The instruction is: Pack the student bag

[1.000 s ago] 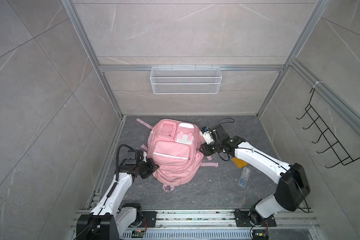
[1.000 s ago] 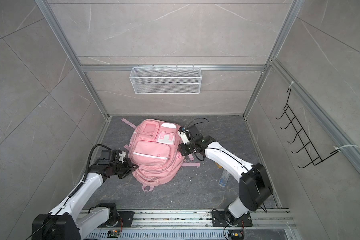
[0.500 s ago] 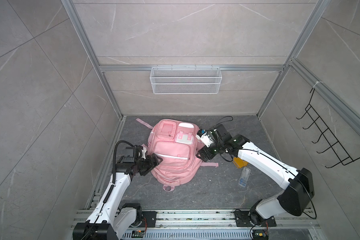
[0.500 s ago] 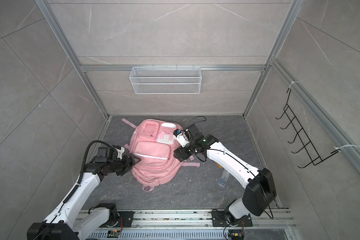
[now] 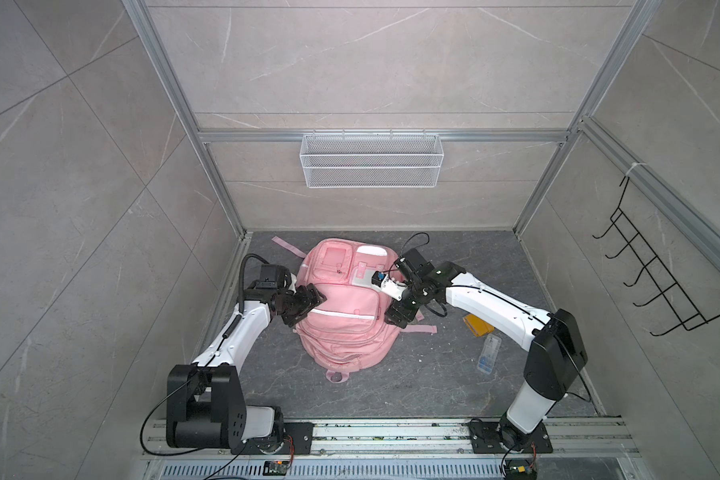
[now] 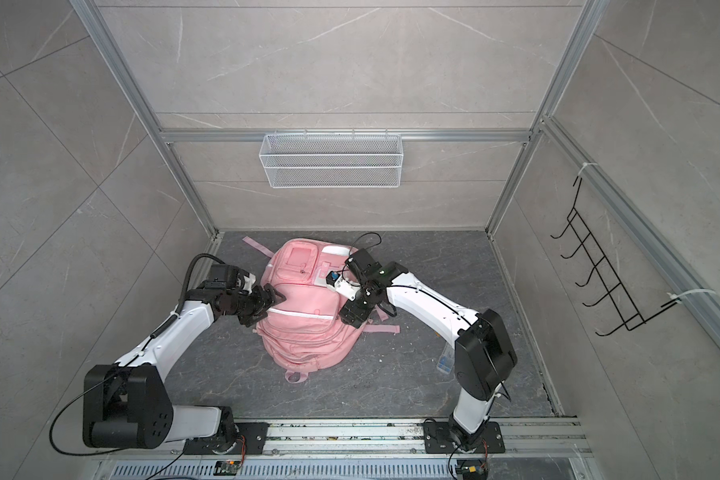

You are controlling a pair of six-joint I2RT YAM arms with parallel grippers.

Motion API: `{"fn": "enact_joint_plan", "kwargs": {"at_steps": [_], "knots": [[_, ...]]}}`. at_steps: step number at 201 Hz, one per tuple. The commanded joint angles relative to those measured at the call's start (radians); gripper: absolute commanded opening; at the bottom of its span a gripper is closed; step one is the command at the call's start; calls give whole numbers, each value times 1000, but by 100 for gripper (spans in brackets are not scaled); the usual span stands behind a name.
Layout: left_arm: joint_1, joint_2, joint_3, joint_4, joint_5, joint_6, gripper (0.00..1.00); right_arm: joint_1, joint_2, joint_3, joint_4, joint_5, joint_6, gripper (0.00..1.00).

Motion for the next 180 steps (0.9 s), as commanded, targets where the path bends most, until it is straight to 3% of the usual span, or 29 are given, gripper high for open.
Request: {"fn": "enact_joint_plan", "kwargs": {"at_steps": [1,24,63,80,180], "knots": [[5,46,39,-16,-25,30,80,15,45,40,3,4,-64,85],[6,76,43,-16,-19,39,72,27,95,67,20,-2,-73,85],[6,116,56,-42,-20,65,48,51,162,105,53,-21,-68,83],[6,126,54,-41,-22,67,41,56,189,122,54,-35,-66,83],[6,148,17,0,8,41,35,69,219,91,9,-162,-57,85]]}}
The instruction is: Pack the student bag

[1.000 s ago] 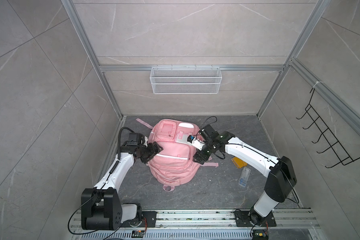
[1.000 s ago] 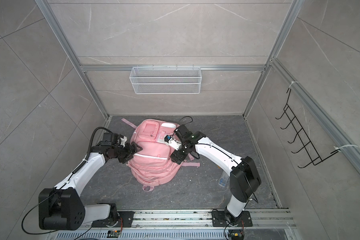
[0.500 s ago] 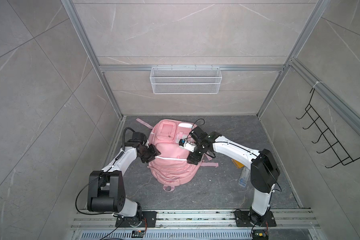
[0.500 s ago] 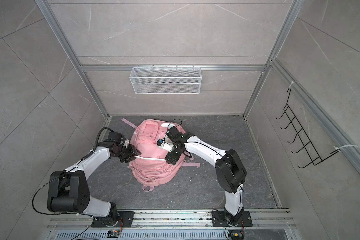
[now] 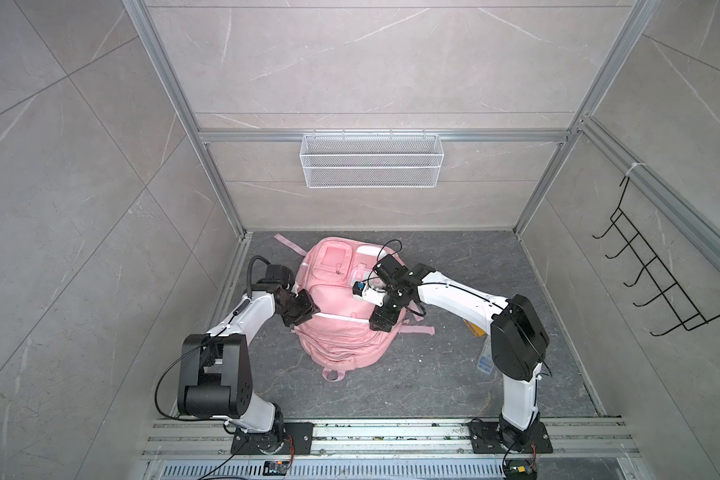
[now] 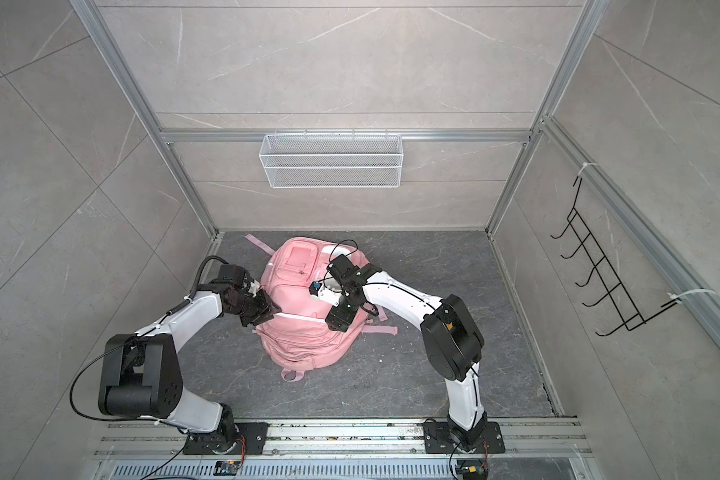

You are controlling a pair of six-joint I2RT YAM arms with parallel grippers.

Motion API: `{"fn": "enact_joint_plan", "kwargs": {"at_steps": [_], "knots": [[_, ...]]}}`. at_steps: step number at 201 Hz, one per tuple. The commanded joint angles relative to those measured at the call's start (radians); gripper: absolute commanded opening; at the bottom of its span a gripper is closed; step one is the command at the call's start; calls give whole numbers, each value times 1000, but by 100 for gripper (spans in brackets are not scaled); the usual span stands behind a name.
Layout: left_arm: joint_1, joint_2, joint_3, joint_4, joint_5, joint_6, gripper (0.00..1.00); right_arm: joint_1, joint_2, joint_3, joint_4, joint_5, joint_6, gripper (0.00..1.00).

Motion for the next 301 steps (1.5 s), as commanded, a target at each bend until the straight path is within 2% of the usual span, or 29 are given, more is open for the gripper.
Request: {"fn": "enact_joint_plan", "kwargs": {"at_steps": [1,38,93,138,170,200,230,255,271,301], "knots": [[0,9,-8,23,22,0,35,16,18,-19,-14,-91,11,85],[0,3,-25,42,37,-18,34,15,-10,-48,6,-186,67,85],[0,-10,-30,50,45,-27,34,11,-52,-130,15,-198,78,82],[0,-7,-36,58,48,-31,34,14,-68,-149,-12,-176,64,65],[0,-8,-45,68,50,-34,34,17,-65,-139,-20,-171,61,56],[0,-11,-55,74,51,-38,34,16,-51,-113,-8,-153,63,43],[0,-17,-57,75,53,-38,34,17,-33,-95,39,-110,89,40],[0,-26,-60,70,54,-36,34,17,-28,-95,58,-86,101,32],[0,-36,-64,67,57,-31,34,18,-44,-120,76,-49,107,24],[0,-62,-84,51,70,-17,33,16,-86,-167,117,36,130,1]]}}
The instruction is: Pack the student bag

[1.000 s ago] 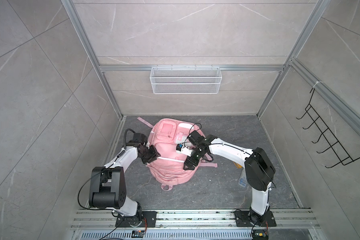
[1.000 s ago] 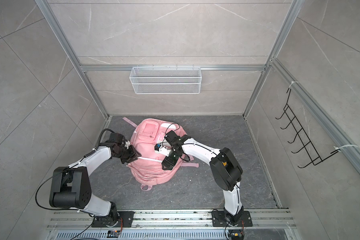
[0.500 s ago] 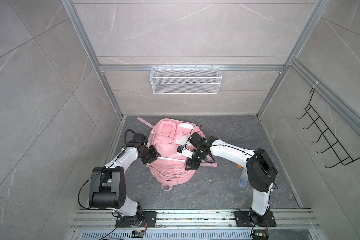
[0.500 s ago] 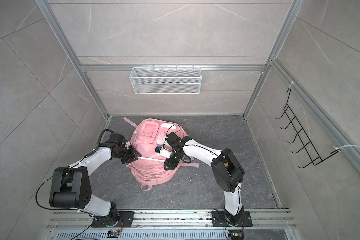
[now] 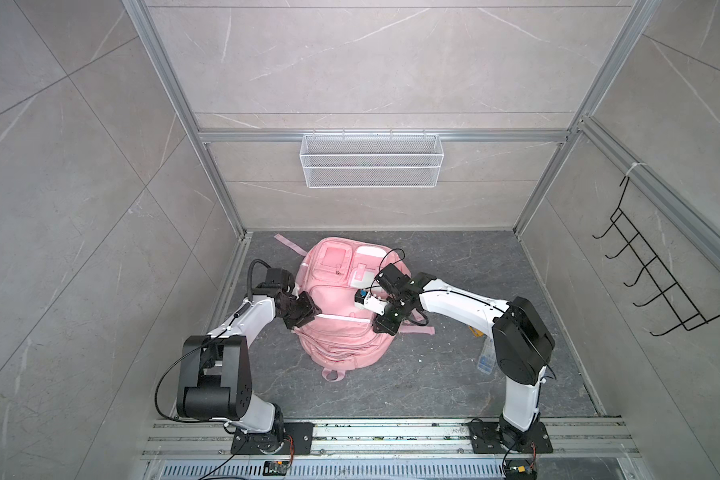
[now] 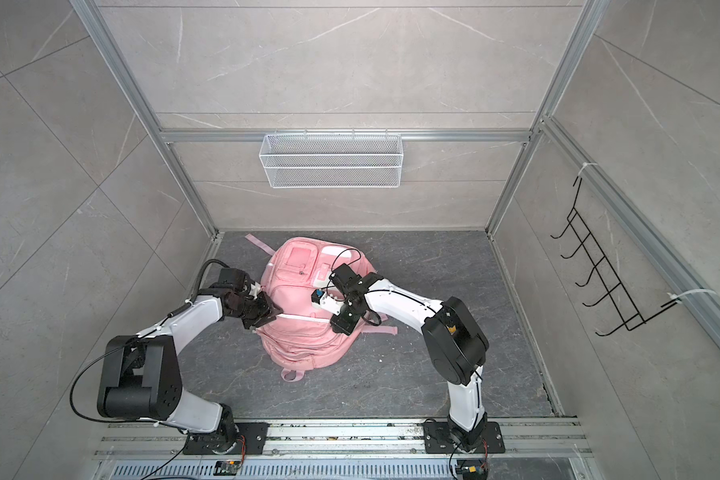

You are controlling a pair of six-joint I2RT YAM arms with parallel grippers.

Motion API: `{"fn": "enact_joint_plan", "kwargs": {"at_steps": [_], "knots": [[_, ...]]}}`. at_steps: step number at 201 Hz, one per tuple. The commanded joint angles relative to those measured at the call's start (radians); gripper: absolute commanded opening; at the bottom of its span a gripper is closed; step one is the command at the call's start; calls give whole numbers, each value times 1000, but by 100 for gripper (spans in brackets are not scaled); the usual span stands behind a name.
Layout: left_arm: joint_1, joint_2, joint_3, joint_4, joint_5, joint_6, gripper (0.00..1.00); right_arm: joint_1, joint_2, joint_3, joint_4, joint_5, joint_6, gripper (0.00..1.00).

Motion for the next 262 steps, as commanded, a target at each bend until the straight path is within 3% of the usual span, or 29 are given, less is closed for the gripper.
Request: {"fn": "enact_joint_plan", "kwargs": {"at_steps": [1,16,57,94,115,138,173,210,243,262], "knots": [[0,-42,-24,-20,31,14,33,4,-46,-35,47,98,26,0],[0,-69,-41,-40,40,34,33,-6,-56,-44,63,147,75,0],[-27,-199,-46,-155,81,132,33,-100,-96,-63,66,123,192,0],[-277,-286,60,-254,-15,278,33,-147,-63,-21,-18,211,222,0],[-343,-274,122,-257,-30,321,36,-150,-43,3,-50,229,226,0],[-348,-211,178,-223,-47,373,43,-160,-30,20,-74,231,257,0],[-368,5,310,-180,-7,470,49,-192,-5,48,-124,155,317,0],[-400,166,424,-181,28,574,71,-205,-11,64,-133,176,335,0],[-411,249,440,-195,58,622,72,-206,17,100,-153,184,352,0],[-427,276,433,-197,71,635,66,-206,22,104,-151,185,362,0]]}}
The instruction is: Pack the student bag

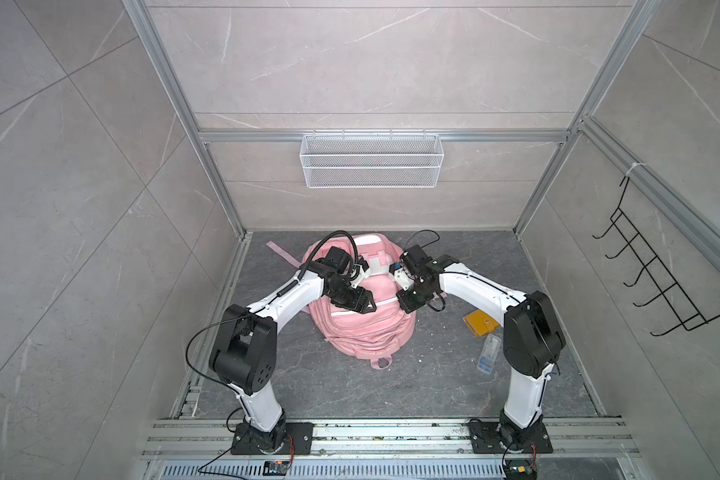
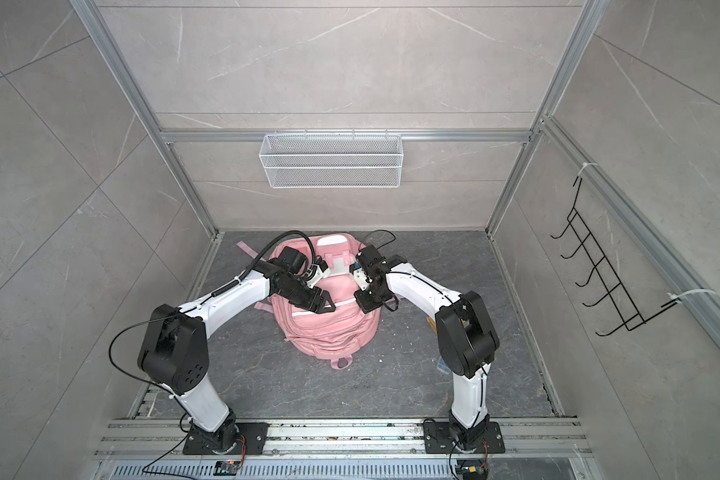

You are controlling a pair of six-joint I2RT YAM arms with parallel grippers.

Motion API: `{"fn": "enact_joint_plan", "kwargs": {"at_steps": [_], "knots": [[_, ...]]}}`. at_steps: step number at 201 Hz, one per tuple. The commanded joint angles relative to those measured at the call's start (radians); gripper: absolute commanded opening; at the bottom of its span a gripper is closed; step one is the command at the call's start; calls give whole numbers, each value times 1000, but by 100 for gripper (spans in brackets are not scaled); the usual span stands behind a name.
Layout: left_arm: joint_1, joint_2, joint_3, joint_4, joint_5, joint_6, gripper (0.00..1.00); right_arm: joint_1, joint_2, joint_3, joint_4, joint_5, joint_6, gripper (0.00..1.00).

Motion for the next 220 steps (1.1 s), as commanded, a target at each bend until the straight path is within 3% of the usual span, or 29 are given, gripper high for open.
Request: {"fn": "enact_joint_plan", "kwargs": {"at_steps": [1,61,77,135,168,201,220], "knots": [[-17,28,22,-10,48,73,66,-9,25,34,-32,22,37,0],[-75,21,-21,4,74,42,23,-9,59,85,-31,13,9,0],[-74,26,-6,13,83,17,0,-10,61,97,-27,-5,-9,0],[10,-48,34,144,78,-292,0,-5,-88,-82,70,-80,-74,0],[57,-36,92,161,139,-393,0,32,-208,-232,105,-104,-128,0],[60,6,167,142,191,-441,0,99,-224,-246,78,-84,-166,0],[60,5,145,234,244,-527,0,153,-211,-217,76,-68,-168,0]]}}
